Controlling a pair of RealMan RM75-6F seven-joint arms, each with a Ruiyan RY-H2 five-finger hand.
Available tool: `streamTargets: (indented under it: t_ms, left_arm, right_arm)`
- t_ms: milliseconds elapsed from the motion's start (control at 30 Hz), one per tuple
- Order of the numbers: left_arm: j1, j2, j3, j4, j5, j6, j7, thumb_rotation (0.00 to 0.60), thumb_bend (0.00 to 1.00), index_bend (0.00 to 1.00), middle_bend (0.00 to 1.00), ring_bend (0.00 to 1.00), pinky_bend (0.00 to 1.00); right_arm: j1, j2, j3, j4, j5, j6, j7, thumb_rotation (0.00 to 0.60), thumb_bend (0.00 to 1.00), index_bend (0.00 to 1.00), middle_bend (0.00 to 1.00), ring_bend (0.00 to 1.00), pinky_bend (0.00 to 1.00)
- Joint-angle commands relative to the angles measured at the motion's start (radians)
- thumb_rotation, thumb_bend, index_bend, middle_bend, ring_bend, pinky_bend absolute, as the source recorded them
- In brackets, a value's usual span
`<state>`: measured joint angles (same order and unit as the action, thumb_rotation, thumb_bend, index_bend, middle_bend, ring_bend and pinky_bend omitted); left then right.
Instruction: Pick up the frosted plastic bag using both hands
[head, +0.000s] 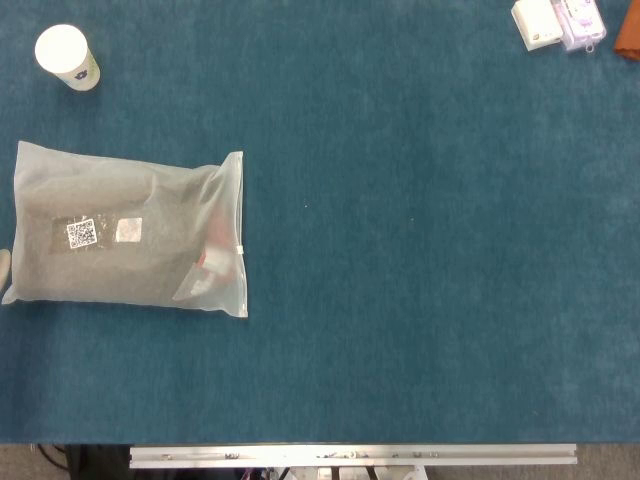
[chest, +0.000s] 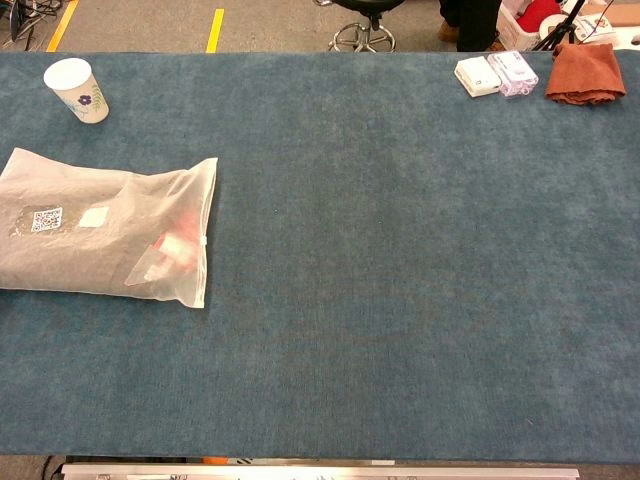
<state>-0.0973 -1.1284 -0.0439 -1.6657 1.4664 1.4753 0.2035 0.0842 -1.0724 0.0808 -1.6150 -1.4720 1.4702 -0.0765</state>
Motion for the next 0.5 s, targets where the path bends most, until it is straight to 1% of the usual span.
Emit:
streamTargets:
  t_ms: [33,200,300,400,500]
  left_arm:
    - [0.001,0.005,0.003,-0.007,0.004,0.001,-0.001,0.6,0.34,0.12,0.05,0.08,0.07]
    - [0.002,0.014,0.011,-0.012,0.016,-0.001,-0.005,0.6,0.34,0.12,0.06,0.08,0.07]
    - [-0.007,0.029,0.015,-0.023,0.011,-0.026,-0.01,0.6,0.34,0.12,0.06,0.08,0.07]
    - [-0.029,0.054,0.019,-0.04,-0.008,-0.085,-0.014,0.6,0.34,0.1,0.05,0.08,0.07]
    - [-0.063,0.076,0.023,-0.045,-0.024,-0.159,-0.004,0.6,0.3,0.08,0.04,0.06,0.07]
  right_arm:
    - [0.001,0.001,-0.001,0.002,-0.002,-0.001,0.004,0.6,0.17,0.05,0.19,0.09,0.19]
    - [-0.002,0.01,-0.002,0.005,-0.02,0.013,0.025,0.6,0.17,0.05,0.19,0.09,0.19]
    - [0.001,0.027,0.008,0.0,-0.031,0.026,0.049,0.6,0.17,0.05,0.19,0.09,0.19]
    - [0.013,0.049,0.024,-0.009,-0.031,0.026,0.056,0.6,0.17,0.05,0.19,0.09,0.19]
    - [0.03,0.068,0.041,-0.02,-0.021,0.013,0.042,0.6,0.17,0.05,0.19,0.09,0.19]
